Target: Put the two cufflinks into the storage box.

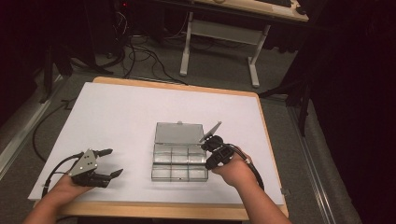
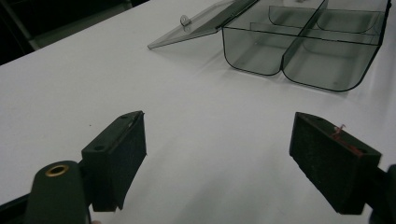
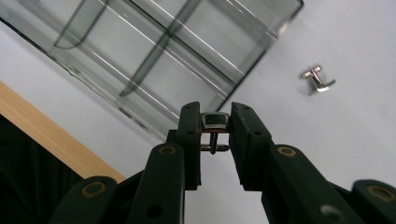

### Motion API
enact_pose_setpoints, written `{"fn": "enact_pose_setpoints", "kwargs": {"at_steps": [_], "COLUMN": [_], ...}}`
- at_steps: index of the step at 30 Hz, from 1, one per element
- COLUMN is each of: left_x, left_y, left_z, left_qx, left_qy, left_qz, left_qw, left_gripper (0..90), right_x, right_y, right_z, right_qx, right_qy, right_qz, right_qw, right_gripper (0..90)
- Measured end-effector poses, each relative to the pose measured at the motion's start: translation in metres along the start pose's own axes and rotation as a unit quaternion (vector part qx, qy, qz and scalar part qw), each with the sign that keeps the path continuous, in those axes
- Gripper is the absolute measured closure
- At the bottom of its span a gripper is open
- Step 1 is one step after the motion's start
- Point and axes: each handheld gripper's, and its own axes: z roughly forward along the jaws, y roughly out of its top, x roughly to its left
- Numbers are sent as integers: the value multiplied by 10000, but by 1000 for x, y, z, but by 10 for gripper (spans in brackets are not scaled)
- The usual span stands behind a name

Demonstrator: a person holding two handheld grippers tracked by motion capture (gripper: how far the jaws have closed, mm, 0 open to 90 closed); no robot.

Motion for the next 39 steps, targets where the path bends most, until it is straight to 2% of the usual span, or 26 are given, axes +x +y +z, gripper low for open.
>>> {"fn": "enact_pose_setpoints", "kwargs": {"at_steps": [8,12,13,14,15,17,18,19,21,26,27,28,29,30,39], "left_x": [1,1,1,1,1,1,1,1,1,1,1,1,1,1,1], "left_y": [0,0,0,0,0,0,0,0,0,0,0,0,0,0,0], "left_z": [0,0,0,0,0,0,0,0,0,0,0,0,0,0,0], "left_qx": [-5,-12,-6,-8,-12,-9,-10,-10,-6,-9,-6,-5,-5,-10,-4], "left_qy": [-23,-29,-40,-34,-37,-41,-40,-39,-44,-36,-41,-42,-46,-40,-47], "left_qz": [-38,-24,-37,-46,-44,-41,-47,-48,-36,-41,-36,-31,-33,-40,-53], "left_qw": [10000,10000,10000,10000,10000,10000,10000,10000,10000,10000,10000,10000,10000,10000,10000], "left_gripper": [192,192,192,192,192,192,192,192,192,192,192,191,192,191,191], "right_x": [21,28,29,34,34,39,39,45,46,57,61,64,66,66,85], "right_y": [19,27,29,31,33,37,39,40,44,51,52,54,56,58,72], "right_z": [5,10,11,11,14,16,17,18,20,26,26,26,27,28,33], "right_qx": [10,43,40,145,48,60,9,83,32,41,88,86,80,20,6], "right_qy": [55,62,70,113,98,122,116,138,140,217,217,245,248,267,326], "right_qz": [-201,-354,-465,-250,-455,-482,-677,-472,-717,-789,-649,-665,-728,-911,-1114], "right_qw": [9998,9993,9989,9995,9989,9987,9976,9988,9973,9966,9976,9975,9970,9955,9932], "right_gripper": [753,753,753,753,753,753,753,753,753,753,753,753,754,753,753]}}
